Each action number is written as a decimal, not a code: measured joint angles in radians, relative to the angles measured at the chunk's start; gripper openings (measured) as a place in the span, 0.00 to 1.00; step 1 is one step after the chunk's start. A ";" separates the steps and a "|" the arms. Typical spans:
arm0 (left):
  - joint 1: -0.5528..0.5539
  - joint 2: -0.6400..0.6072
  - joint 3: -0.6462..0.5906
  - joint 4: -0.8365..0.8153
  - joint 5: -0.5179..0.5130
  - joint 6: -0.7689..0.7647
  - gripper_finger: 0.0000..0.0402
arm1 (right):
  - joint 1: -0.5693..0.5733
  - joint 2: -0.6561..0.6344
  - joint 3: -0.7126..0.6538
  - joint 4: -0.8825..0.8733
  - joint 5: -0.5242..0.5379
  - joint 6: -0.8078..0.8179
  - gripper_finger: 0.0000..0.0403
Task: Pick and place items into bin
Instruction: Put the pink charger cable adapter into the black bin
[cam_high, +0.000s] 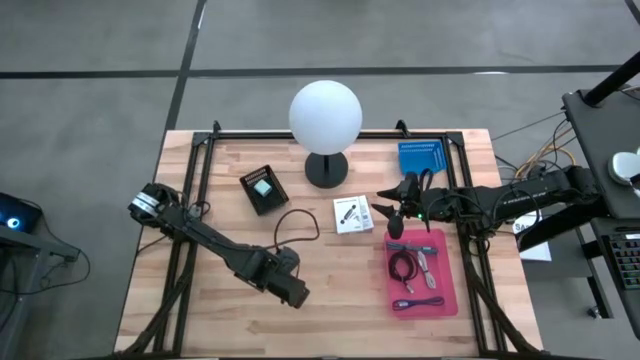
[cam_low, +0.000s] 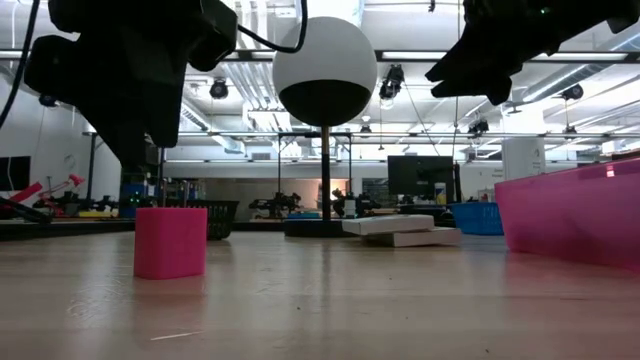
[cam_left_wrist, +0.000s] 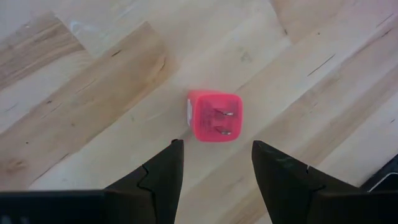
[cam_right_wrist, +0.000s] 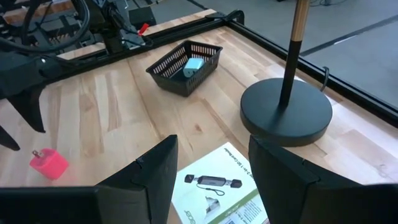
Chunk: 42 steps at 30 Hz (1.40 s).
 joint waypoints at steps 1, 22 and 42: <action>0.000 0.000 0.000 0.000 0.003 0.000 0.43 | 0.000 0.000 0.000 -0.001 0.000 0.000 0.46; 0.003 0.000 -0.140 0.187 -0.001 0.000 0.64 | 0.000 0.000 0.000 -0.004 0.002 0.000 0.46; 0.005 0.062 -0.170 0.324 -0.025 0.000 0.64 | -0.002 0.000 0.000 -0.005 0.012 -0.011 0.46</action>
